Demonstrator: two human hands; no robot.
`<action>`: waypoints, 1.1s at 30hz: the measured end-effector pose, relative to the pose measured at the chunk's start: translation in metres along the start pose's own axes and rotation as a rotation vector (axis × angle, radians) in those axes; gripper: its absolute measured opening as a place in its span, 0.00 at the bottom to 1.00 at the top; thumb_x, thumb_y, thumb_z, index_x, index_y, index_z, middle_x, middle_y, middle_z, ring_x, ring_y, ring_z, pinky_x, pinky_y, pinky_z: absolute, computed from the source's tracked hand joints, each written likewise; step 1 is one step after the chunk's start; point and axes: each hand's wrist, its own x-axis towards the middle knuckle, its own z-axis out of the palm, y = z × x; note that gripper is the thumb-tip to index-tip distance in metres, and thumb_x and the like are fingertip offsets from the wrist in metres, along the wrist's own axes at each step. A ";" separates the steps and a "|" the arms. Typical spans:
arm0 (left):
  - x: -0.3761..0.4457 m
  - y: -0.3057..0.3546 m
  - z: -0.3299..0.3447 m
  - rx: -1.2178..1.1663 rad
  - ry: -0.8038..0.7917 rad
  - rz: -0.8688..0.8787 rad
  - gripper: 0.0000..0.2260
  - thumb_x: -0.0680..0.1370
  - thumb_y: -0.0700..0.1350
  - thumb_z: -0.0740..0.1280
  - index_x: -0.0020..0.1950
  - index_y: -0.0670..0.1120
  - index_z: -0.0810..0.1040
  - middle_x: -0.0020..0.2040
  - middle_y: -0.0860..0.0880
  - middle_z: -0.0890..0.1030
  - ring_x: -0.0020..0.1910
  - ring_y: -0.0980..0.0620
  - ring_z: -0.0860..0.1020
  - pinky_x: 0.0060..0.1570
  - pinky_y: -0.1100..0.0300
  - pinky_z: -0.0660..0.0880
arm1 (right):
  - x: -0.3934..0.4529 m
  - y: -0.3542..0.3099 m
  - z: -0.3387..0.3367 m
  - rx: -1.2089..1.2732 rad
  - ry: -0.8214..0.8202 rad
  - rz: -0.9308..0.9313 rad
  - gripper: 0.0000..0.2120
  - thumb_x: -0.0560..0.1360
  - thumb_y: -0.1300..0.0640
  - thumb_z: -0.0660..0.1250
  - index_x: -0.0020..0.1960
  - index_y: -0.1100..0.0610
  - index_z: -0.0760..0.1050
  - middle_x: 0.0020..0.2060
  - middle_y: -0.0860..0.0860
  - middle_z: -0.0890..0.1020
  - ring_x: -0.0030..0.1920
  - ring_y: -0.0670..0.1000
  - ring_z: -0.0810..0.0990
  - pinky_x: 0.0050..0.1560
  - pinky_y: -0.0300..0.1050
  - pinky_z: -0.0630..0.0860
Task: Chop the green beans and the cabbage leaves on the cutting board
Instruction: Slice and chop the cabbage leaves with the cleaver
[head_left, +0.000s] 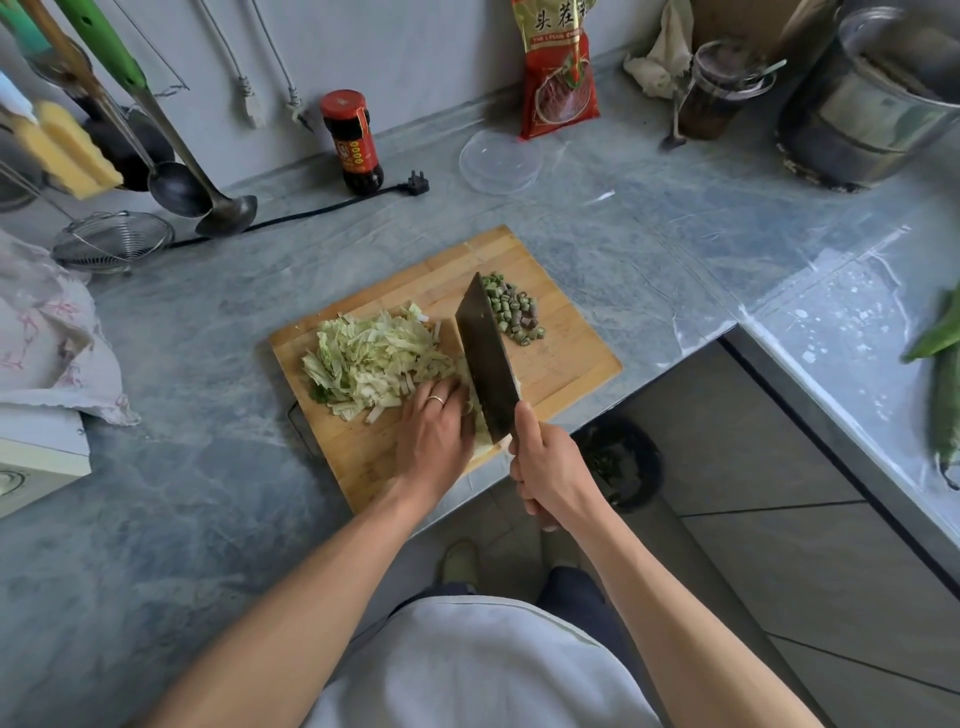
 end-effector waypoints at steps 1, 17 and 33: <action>0.000 -0.001 0.001 0.001 0.005 -0.006 0.16 0.78 0.45 0.61 0.62 0.41 0.80 0.61 0.44 0.81 0.63 0.43 0.74 0.65 0.50 0.68 | 0.001 -0.001 0.000 -0.001 0.000 -0.009 0.33 0.82 0.34 0.45 0.42 0.61 0.73 0.27 0.55 0.74 0.23 0.53 0.72 0.26 0.46 0.73; -0.011 -0.008 -0.006 -0.026 0.006 0.067 0.20 0.78 0.48 0.65 0.68 0.40 0.74 0.67 0.40 0.76 0.67 0.41 0.72 0.67 0.45 0.70 | -0.020 0.019 -0.010 -0.080 0.009 -0.101 0.32 0.81 0.34 0.49 0.38 0.61 0.70 0.26 0.53 0.73 0.21 0.50 0.72 0.29 0.47 0.75; -0.014 -0.017 -0.004 -0.076 -0.008 0.036 0.13 0.79 0.45 0.67 0.61 0.41 0.80 0.59 0.44 0.82 0.61 0.42 0.76 0.61 0.45 0.74 | -0.030 0.007 0.012 -0.161 0.033 -0.107 0.30 0.83 0.37 0.47 0.36 0.60 0.68 0.28 0.54 0.75 0.24 0.52 0.74 0.32 0.46 0.73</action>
